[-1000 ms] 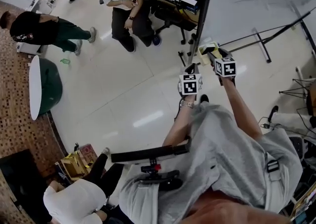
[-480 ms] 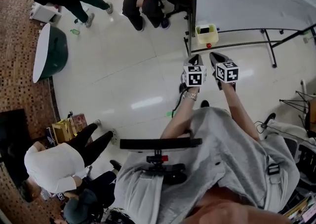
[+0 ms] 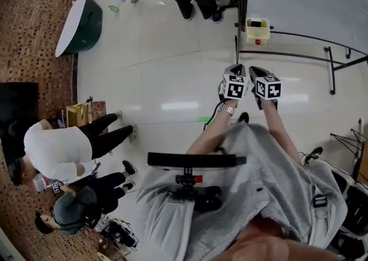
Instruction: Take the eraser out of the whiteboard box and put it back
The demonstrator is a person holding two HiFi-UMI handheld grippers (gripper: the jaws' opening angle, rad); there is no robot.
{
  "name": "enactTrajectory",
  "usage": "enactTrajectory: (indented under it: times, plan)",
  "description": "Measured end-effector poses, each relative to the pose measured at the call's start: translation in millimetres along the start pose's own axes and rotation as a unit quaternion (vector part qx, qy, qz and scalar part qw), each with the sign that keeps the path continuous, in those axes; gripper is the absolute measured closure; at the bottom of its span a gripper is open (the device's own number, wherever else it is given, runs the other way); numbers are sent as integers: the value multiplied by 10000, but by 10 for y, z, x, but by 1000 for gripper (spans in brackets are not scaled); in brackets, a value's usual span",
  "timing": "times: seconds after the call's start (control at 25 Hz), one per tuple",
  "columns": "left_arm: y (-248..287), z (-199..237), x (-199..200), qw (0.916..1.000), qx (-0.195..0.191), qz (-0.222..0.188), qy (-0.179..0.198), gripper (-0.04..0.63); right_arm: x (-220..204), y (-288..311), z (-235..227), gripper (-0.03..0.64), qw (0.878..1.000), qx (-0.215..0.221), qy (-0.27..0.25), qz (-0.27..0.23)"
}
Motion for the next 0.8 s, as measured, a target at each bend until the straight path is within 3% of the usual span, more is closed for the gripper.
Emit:
enactTrajectory:
  times: [0.28,0.8]
  plan:
    - [-59,152,254,9993,147,-329,84,592,286,136,212,614,9992,21,-396,-67]
    - [-287,686,345,9977,443,-500,-104,592,494,576,666,615,9978,499,-435,9]
Point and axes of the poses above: the fingertips, and each gripper's own axes: y forward along the fingers, z to its left, x out of its top, the point moved 7 cm from there along -y, backward along the fingers, and after that the axes turned 1 degree about z, right-handed, at the moved point
